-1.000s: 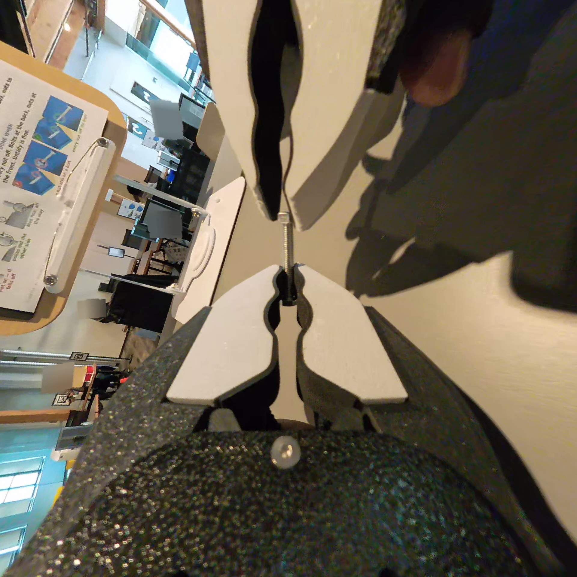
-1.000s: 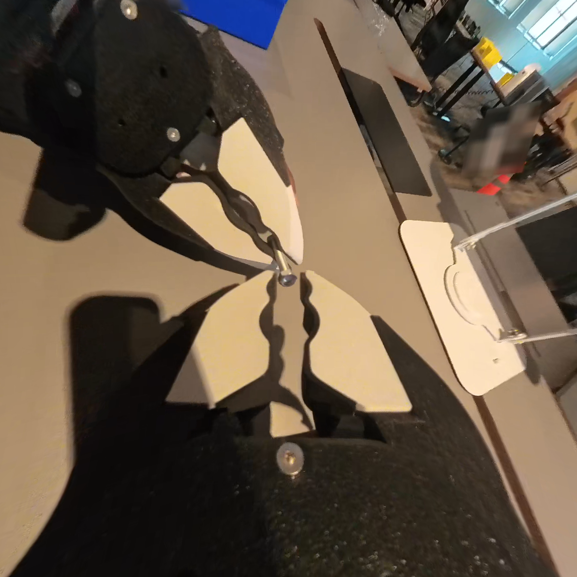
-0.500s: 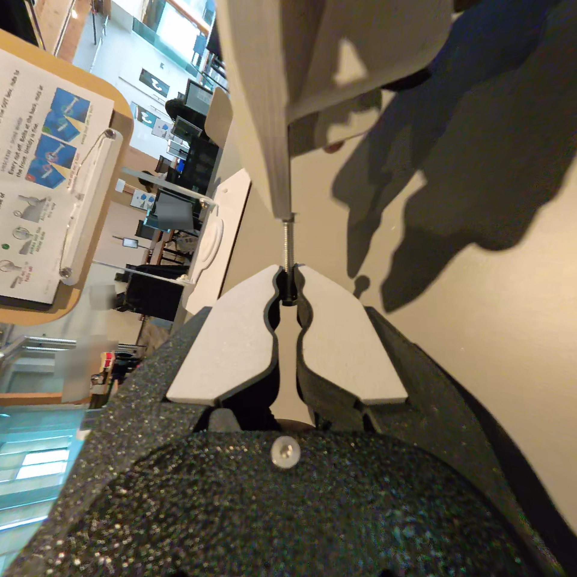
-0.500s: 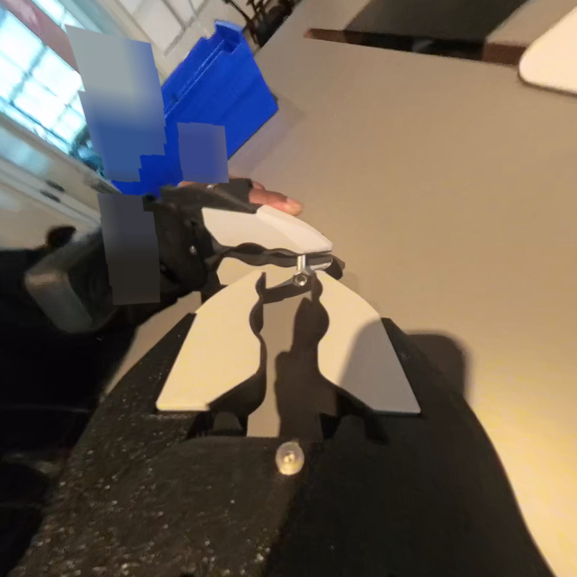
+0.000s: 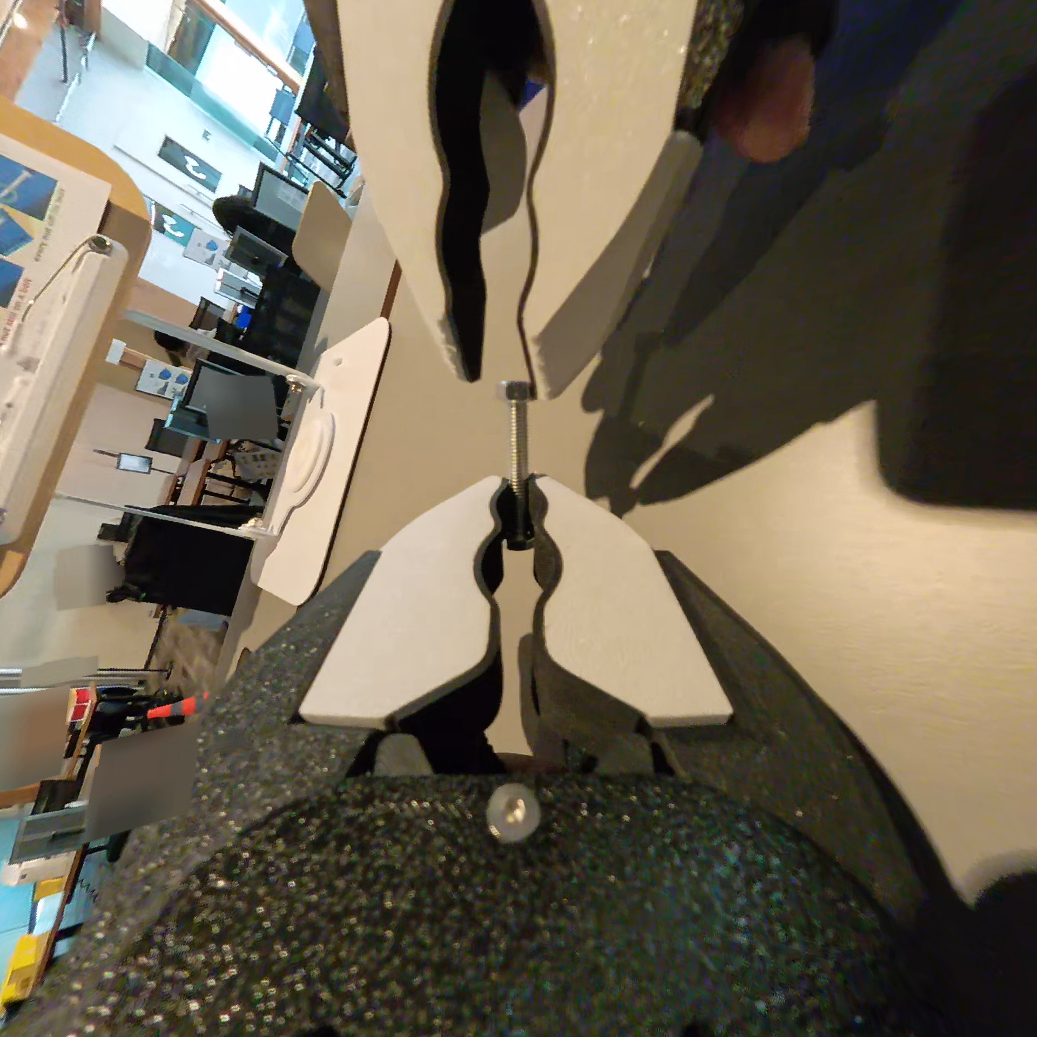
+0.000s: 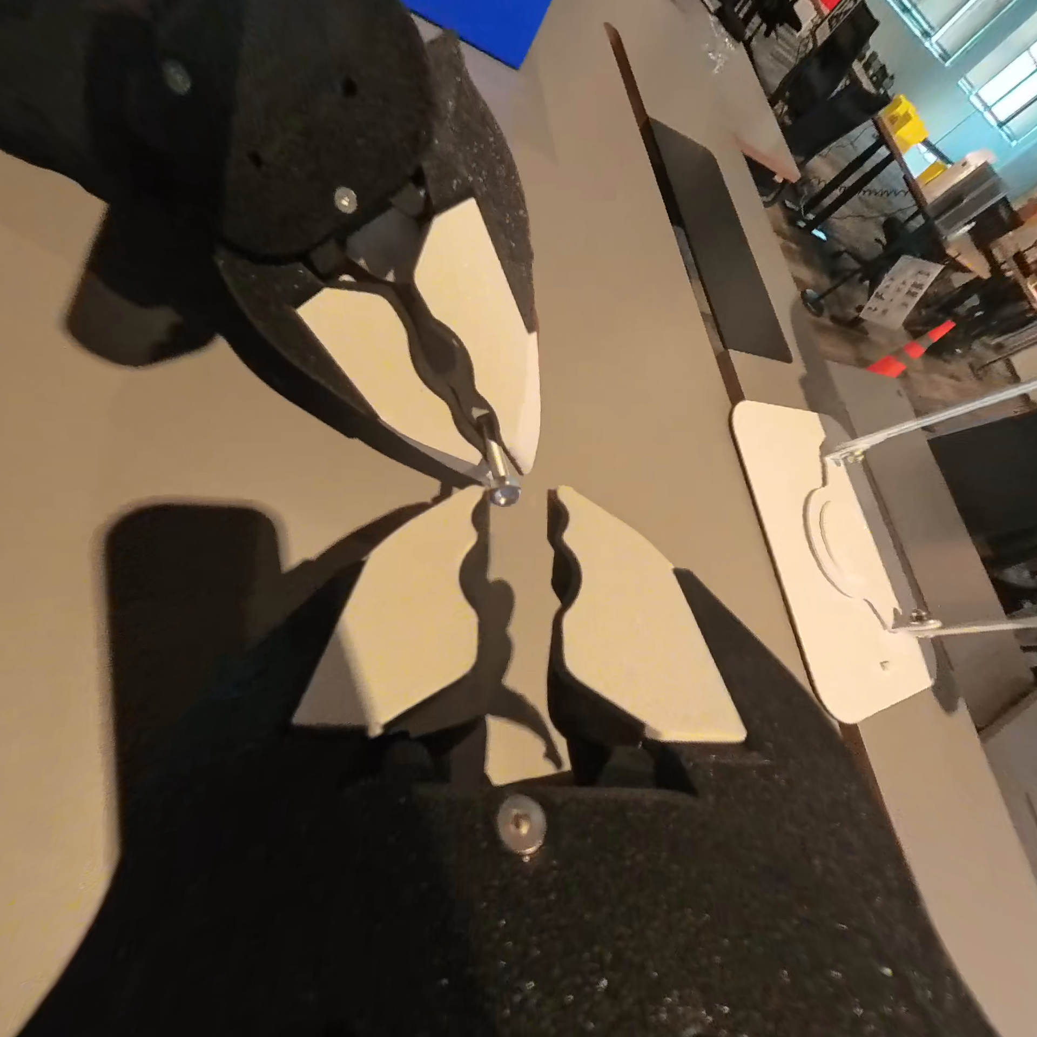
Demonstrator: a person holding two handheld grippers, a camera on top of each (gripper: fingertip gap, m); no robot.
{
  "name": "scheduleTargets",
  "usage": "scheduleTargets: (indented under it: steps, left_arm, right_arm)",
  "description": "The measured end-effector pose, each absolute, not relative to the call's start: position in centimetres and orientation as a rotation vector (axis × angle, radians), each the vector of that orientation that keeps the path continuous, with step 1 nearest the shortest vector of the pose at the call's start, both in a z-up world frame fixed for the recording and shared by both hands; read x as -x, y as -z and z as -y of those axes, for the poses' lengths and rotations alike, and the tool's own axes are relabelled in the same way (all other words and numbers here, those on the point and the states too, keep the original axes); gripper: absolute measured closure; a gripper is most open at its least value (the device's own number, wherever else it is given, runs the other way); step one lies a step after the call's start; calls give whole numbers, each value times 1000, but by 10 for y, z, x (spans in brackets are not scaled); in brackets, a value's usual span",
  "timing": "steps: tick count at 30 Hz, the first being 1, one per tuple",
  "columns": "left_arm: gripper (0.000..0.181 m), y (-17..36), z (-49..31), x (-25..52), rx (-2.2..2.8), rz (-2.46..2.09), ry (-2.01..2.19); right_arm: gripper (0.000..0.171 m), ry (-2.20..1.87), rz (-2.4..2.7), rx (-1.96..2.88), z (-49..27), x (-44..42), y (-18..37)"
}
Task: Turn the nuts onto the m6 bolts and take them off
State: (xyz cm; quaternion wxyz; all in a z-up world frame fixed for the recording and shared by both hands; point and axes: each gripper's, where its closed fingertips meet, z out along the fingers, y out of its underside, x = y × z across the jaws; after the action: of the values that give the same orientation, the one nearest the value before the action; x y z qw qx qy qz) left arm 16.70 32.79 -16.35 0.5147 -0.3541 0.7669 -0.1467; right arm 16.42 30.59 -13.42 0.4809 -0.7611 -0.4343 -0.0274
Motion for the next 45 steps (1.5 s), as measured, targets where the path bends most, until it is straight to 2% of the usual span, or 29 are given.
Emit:
scheduleTargets:
  steps: [2, 5, 9, 13, 17, 20, 25, 34, 36, 39, 45]
  left_arm:
    - [176, 166, -330, -167, 835, -1861, 299]
    - [176, 171, -334, -166, 794, -1887, 178]
    - [176, 168, -338, -165, 743, -1871, 87]
    - [176, 158, -337, -166, 769, -1819, 151]
    - [176, 159, -338, -167, 828, -1810, 227]
    - [176, 160, -337, -166, 863, -1811, 296]
    - [176, 166, -329, -166, 875, -1858, 357]
    - [176, 168, -319, -165, 856, -1896, 443]
    - [176, 167, -318, -165, 847, -1896, 444]
    - [176, 168, -322, -165, 816, -1890, 366]
    - [176, 159, -337, -164, 711, -1837, 85]
  right_arm:
    - [161, 79, 1088, 1880, -305, -162, 140]
    - [161, -5, 994, 2022, -306, -163, 150]
    - [161, -527, 482, 2261, -306, -160, 150]
    - [161, -954, 218, 2177, -306, -159, 135]
    - [136, -755, 437, 2110, -308, -166, 130]
    - [131, -427, 693, 2049, -307, -171, 131]
    - [136, -98, 980, 1910, -303, -166, 130]
    - [150, 4, 1111, 1874, -299, -159, 141]
    - [161, 0, 1100, 1906, -299, -158, 145]
    - [161, -139, 971, 2034, -300, -157, 148]
    - [161, -764, 338, 2248, -306, -152, 147]
